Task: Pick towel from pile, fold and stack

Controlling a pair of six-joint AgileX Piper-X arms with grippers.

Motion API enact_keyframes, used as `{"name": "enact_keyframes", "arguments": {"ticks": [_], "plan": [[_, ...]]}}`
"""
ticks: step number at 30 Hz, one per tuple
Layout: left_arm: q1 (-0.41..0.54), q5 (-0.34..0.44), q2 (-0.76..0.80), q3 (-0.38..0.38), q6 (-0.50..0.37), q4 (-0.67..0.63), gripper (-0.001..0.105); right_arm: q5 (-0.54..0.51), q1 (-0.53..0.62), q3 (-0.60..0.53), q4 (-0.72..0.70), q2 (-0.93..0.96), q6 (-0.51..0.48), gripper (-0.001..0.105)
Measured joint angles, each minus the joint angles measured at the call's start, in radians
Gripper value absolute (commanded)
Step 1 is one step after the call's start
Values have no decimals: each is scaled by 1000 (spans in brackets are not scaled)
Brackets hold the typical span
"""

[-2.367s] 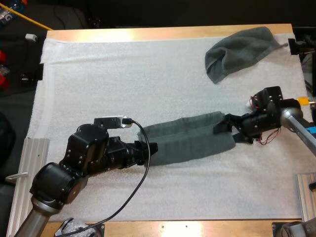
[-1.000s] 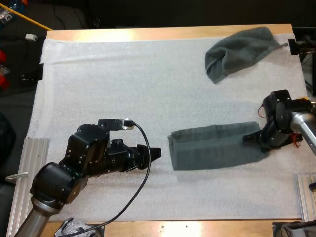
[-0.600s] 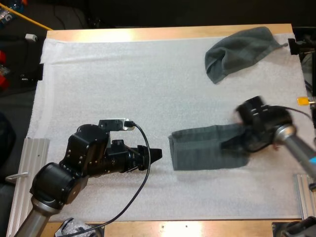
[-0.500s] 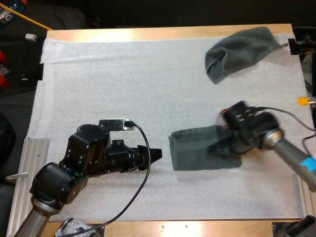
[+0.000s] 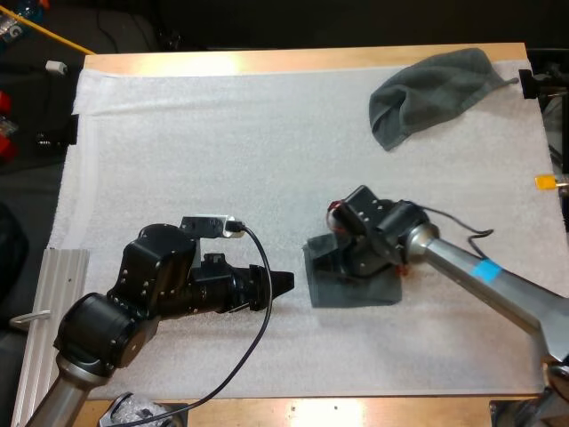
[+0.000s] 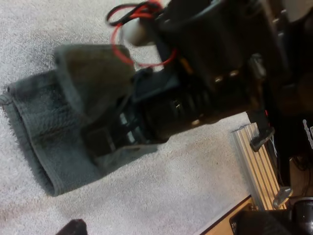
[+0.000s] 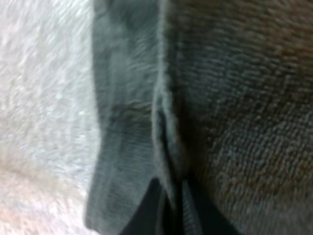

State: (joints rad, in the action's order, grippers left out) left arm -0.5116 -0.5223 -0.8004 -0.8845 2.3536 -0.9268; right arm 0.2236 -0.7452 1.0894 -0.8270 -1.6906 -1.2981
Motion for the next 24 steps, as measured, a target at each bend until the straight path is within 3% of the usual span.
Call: {"name": "enact_keyframes", "arguments": {"ticks": [12,15,17,19,21,24], "plan": [[0,-6,0,0,-4,0,68,40,-37,0,43,-44,64,2],[0,-6,0,0,-7,0,68,50,-37,2,55,-44,67,25],[0,-6,0,0,-7,0,68,79,-37,3,65,-44,83,54],[0,-6,0,0,-7,0,68,128,-37,4,79,-44,87,70],[0,-6,0,0,-7,0,68,175,-41,4,97,-44,87,74],[0,-6,0,0,-7,0,68,222,-67,4,119,-44,100,70]]}}
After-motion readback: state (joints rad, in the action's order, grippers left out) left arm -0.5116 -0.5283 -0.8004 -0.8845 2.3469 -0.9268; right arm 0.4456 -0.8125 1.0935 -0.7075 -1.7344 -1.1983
